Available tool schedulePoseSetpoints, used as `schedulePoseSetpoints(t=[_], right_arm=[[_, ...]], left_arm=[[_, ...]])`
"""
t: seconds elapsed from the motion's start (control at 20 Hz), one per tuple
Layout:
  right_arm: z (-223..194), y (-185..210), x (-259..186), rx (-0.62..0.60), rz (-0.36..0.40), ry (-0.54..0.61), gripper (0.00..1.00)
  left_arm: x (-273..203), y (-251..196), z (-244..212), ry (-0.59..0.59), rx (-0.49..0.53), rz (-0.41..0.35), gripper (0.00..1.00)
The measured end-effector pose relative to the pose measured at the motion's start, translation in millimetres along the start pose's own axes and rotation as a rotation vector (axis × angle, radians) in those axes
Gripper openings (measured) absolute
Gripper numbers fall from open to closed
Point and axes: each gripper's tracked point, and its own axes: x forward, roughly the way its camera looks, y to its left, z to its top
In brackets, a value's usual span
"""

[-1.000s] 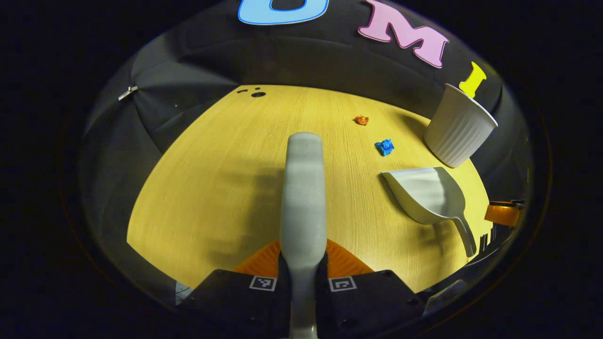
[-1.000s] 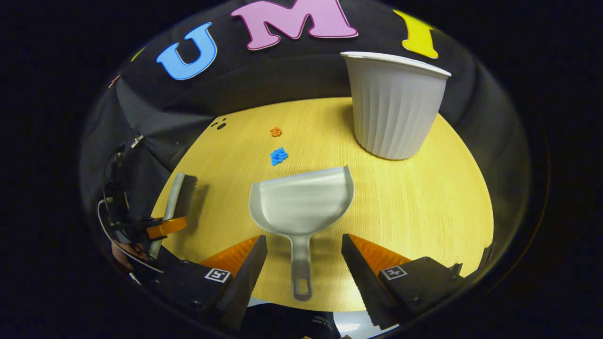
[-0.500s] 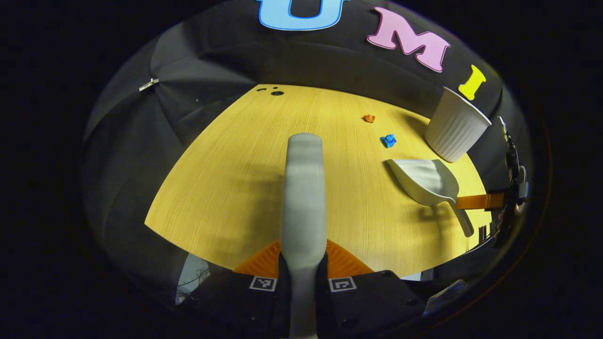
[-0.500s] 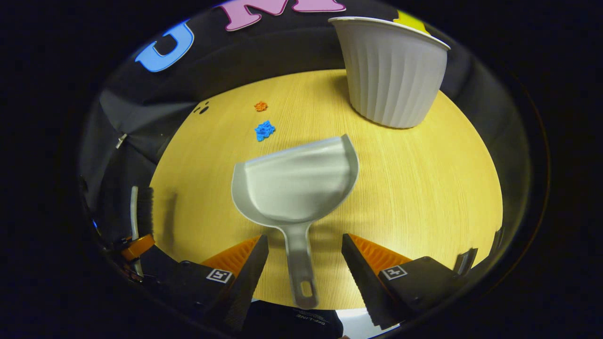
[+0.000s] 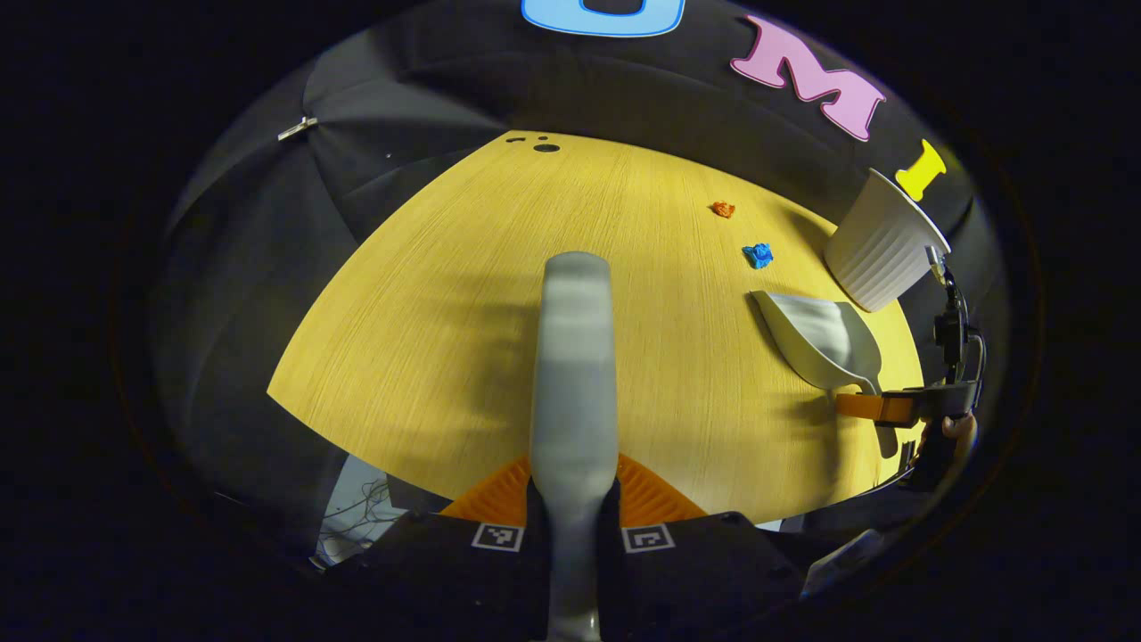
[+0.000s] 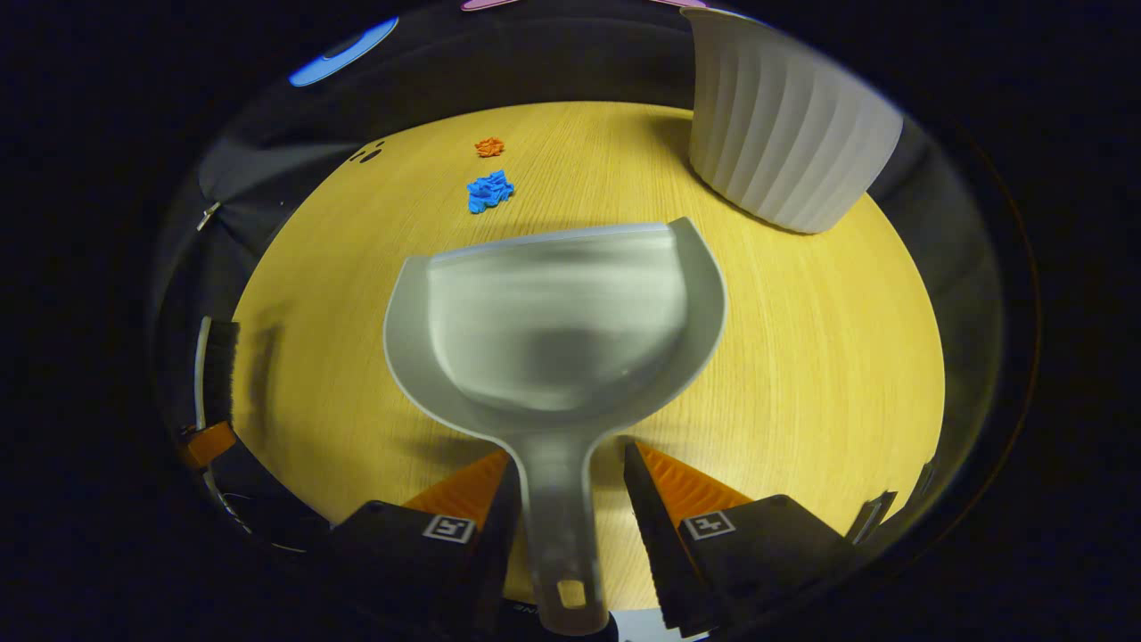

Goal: Pick up the small broom and dustpan from the desktop, sweep the trash into the dustpan with the broom, and then empty the trash into the garbage bin.

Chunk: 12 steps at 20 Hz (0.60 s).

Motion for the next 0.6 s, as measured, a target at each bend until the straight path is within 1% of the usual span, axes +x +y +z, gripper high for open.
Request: schedulePoseSetpoints(t=[0.05,0.1,0.2,0.25,0.3,0.45,0.55,0.6], right_arm=[[2,0,-1,0.006,-0.003,-0.003,0.5],[4,3,4,0.011,0.008,-0.004,0.54],[4,5,4,-0.006,0.023,0.001,0.55],[6,5,11,-0.011,0.03,-0.011,0.42],[4,5,5,-0.018,0.037,-0.002,0.4],[4,6,4,-0.009,0.056,0.001,0.38],[1,9,4,-0.011,0.096,0.037,0.4],[0,7,3,-0.004,0.115,0.048,0.35]], left_arm=[[2,-2,4,0.003,0.014,0.001,0.26],[4,-5,8,0.006,0.026,0.001,0.26],[8,-12,19,0.006,0.035,-0.006,0.26],[11,-18,26,0.003,0.032,-0.016,0.26],[13,-24,32,0.001,0.033,-0.023,0.27],[27,-40,51,-0.005,0.052,-0.038,0.26],[37,-51,64,-0.006,0.078,-0.048,0.26],[40,-53,70,-0.002,0.097,-0.049,0.26]])
